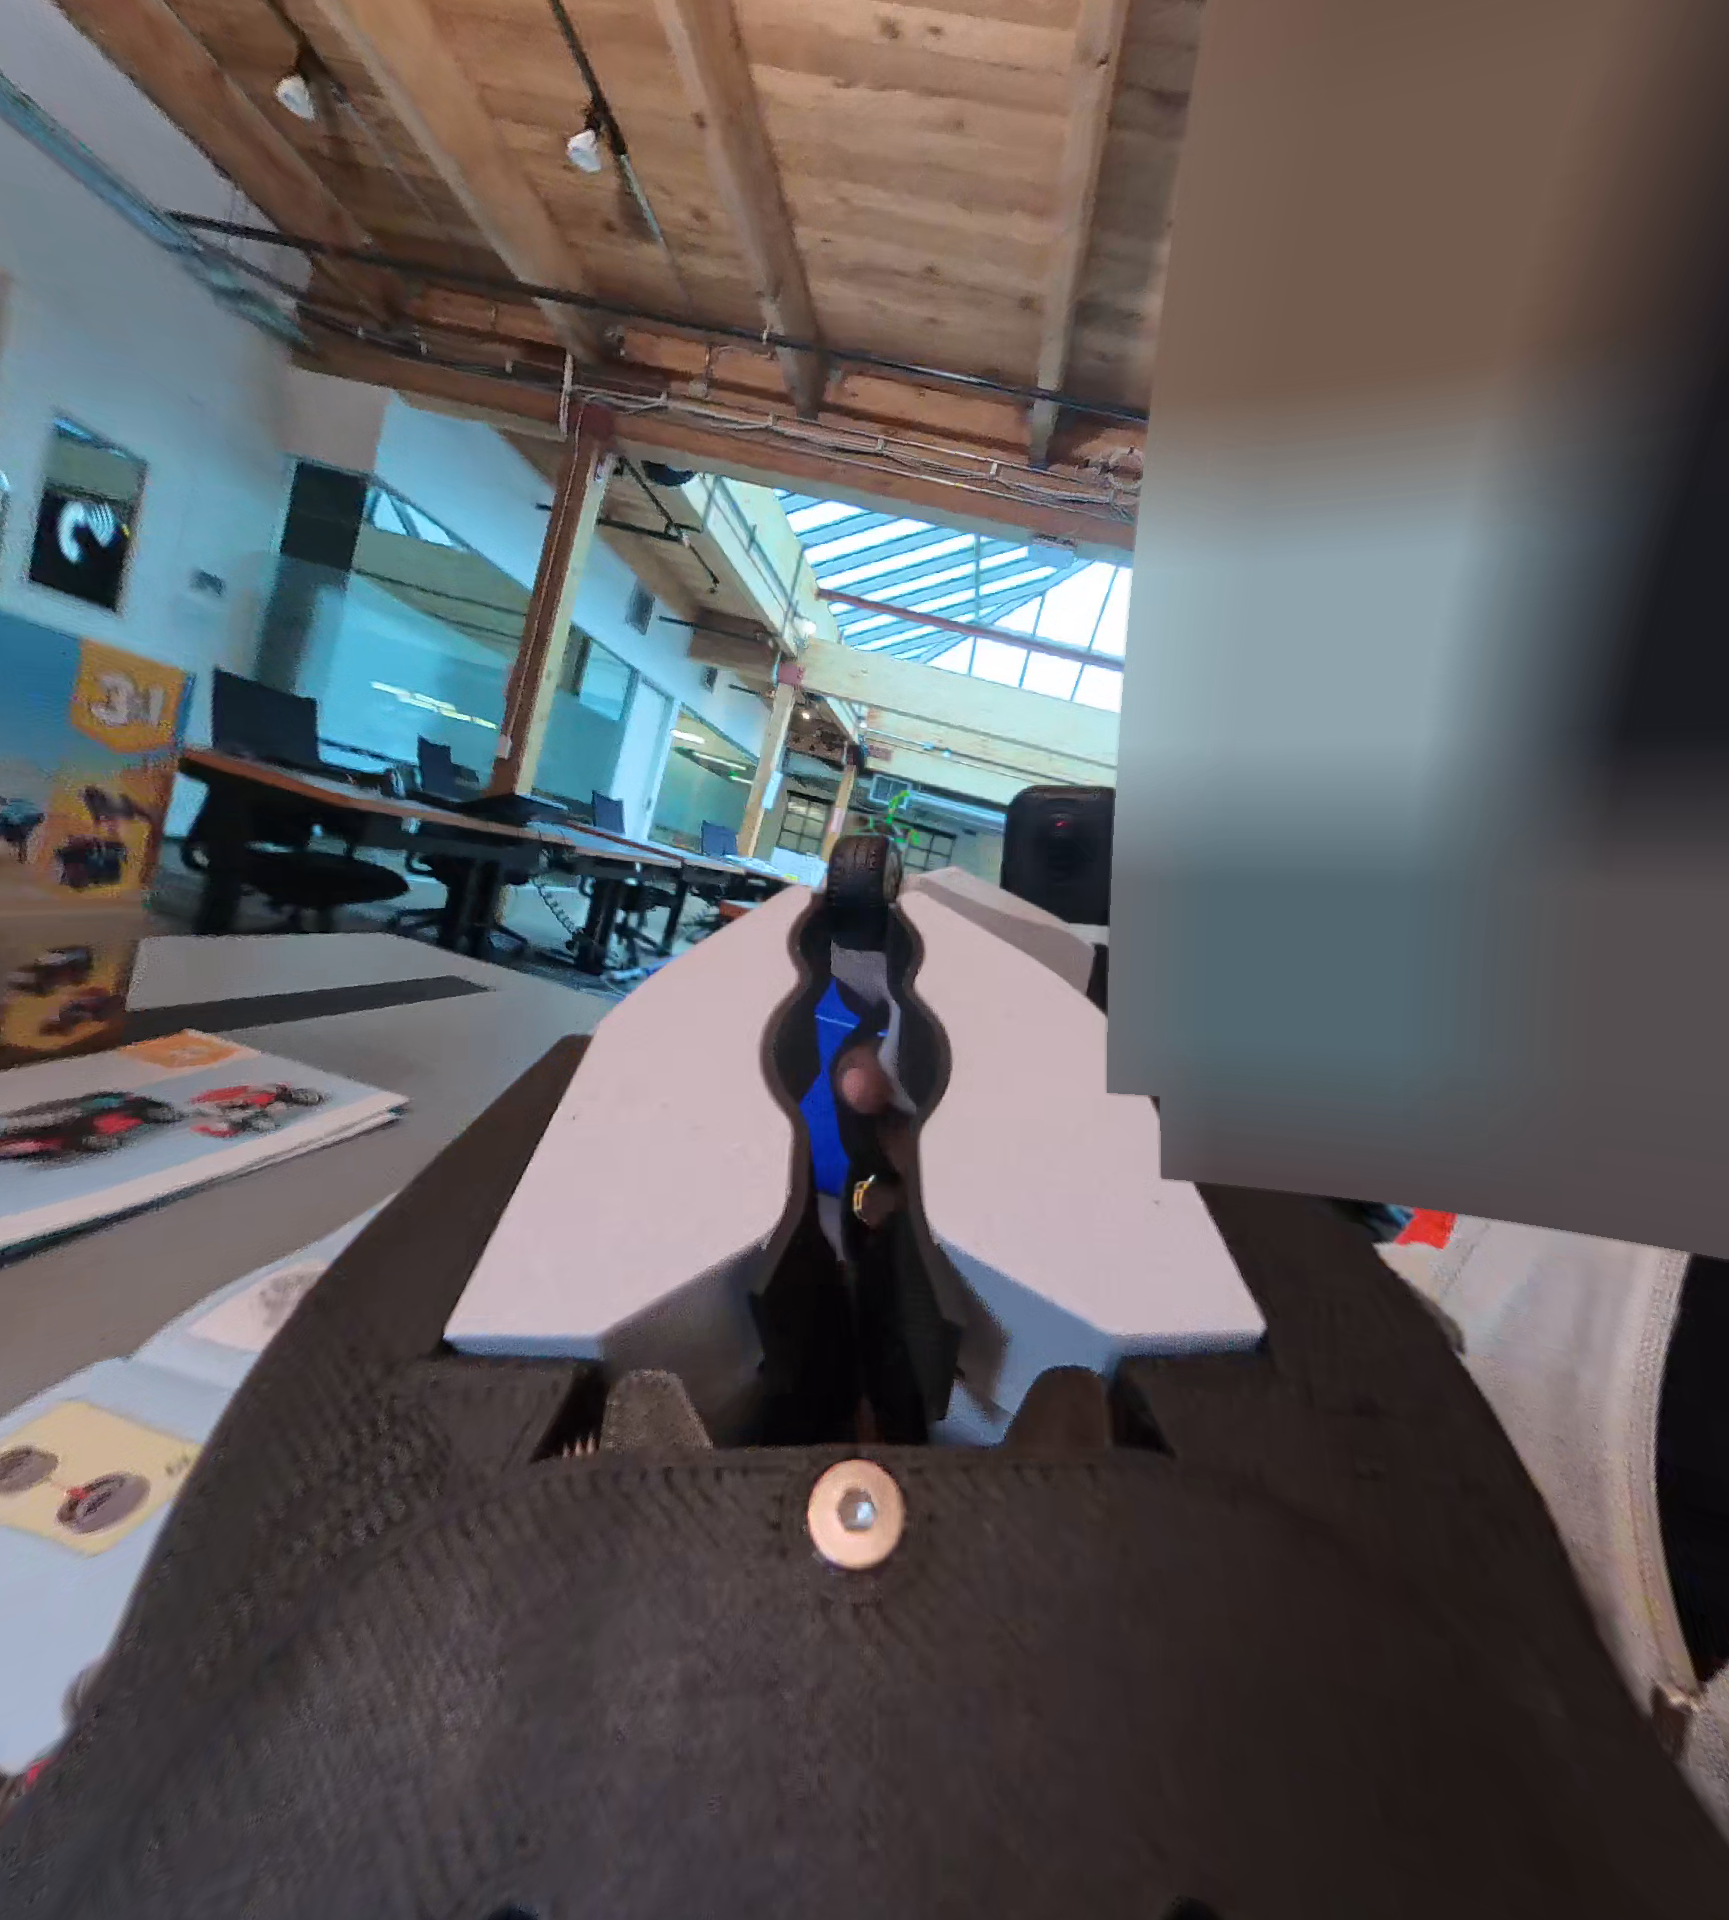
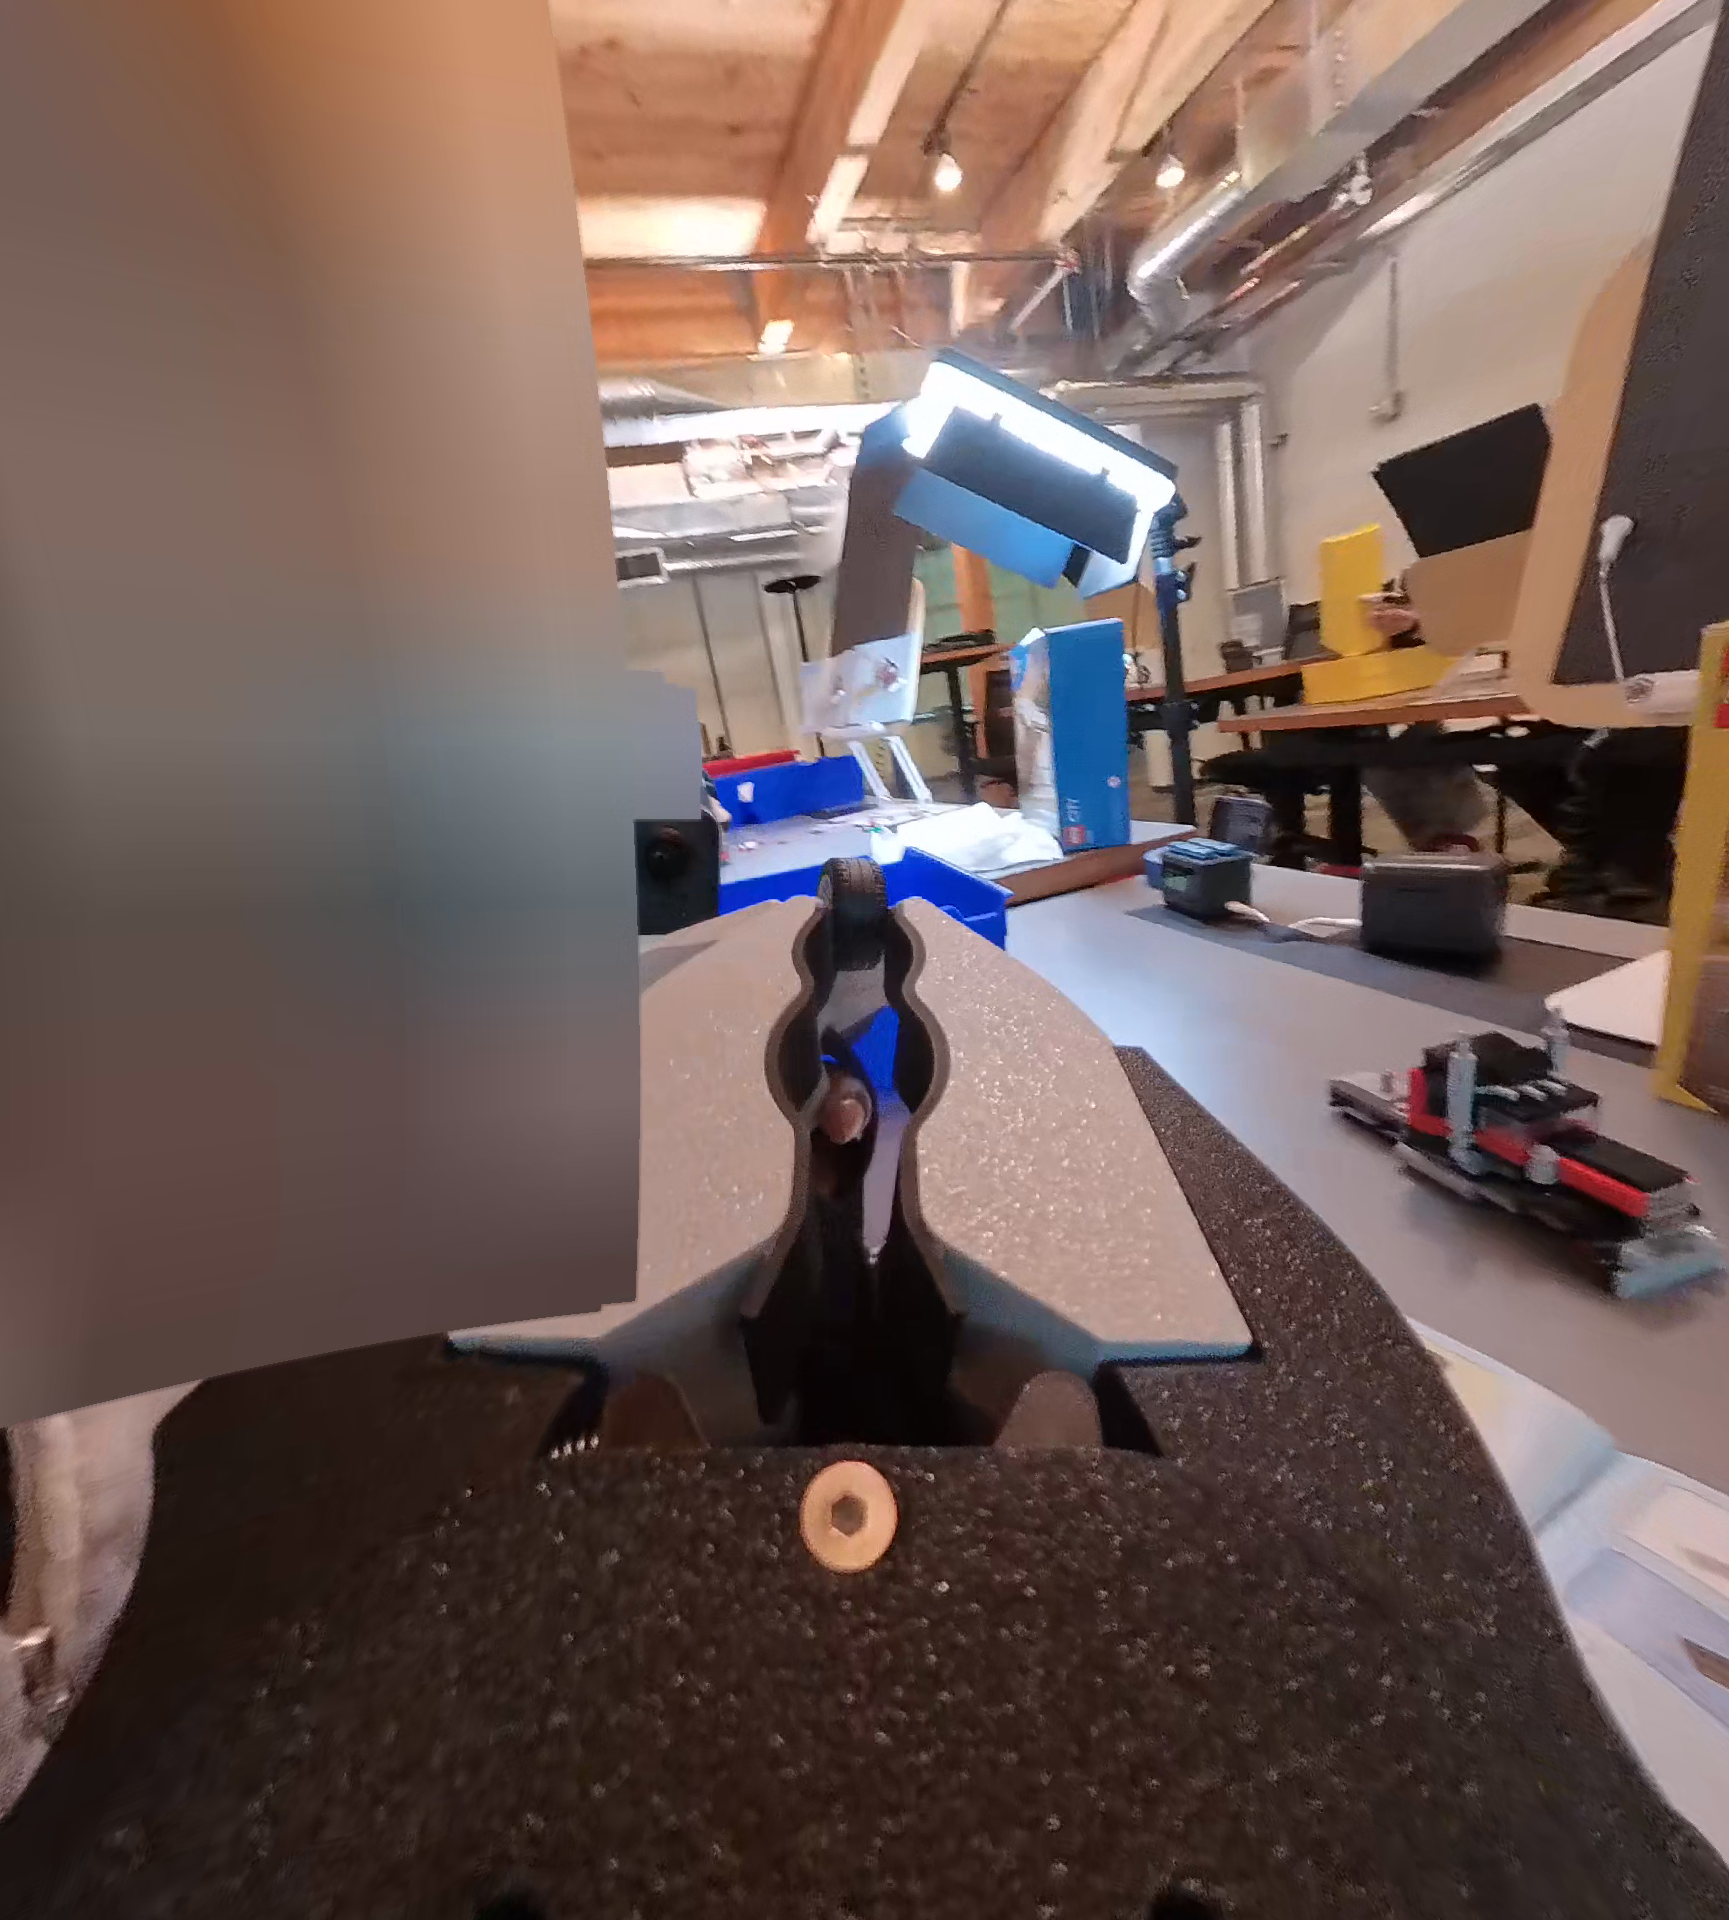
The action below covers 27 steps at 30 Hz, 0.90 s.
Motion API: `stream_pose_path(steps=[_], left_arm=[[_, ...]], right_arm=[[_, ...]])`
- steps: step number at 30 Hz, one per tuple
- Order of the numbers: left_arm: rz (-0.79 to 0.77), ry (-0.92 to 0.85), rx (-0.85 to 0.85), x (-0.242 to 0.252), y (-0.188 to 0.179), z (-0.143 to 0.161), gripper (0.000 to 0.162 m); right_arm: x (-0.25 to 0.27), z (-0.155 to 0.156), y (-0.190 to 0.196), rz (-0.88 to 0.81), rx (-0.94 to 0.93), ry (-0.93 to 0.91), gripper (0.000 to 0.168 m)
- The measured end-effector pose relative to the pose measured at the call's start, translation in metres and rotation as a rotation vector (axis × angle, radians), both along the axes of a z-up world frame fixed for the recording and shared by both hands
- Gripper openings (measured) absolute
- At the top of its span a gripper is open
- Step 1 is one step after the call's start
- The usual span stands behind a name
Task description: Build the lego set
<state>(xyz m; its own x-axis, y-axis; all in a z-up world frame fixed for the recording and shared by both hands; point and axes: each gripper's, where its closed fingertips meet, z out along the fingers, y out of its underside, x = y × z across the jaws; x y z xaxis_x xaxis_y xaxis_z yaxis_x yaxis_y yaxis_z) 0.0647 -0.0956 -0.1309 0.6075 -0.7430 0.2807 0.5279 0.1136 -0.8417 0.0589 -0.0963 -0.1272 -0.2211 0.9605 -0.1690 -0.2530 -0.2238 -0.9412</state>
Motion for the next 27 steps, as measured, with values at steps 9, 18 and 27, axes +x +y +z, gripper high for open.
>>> stream_pose_path(steps=[9, 18, 27], left_arm=[[-0.202, -0.123, -0.12, -0.003, 0.005, -0.004, 0.02], [-0.072, 0.104, -0.116, 0.003, 0.011, -0.016, 0.048], [0.218, 0.717, 0.069, 0.016, 0.018, -0.036, 0.023]], right_arm=[[0.002, -0.005, 0.007, 0.241, -0.287, -0.124, 0.01], [0.005, -0.021, 0.02, 0.419, -0.73, -0.132, 0.01], [0.009, -0.042, 0.013, 0.468, -0.844, -0.259, 0.01]])
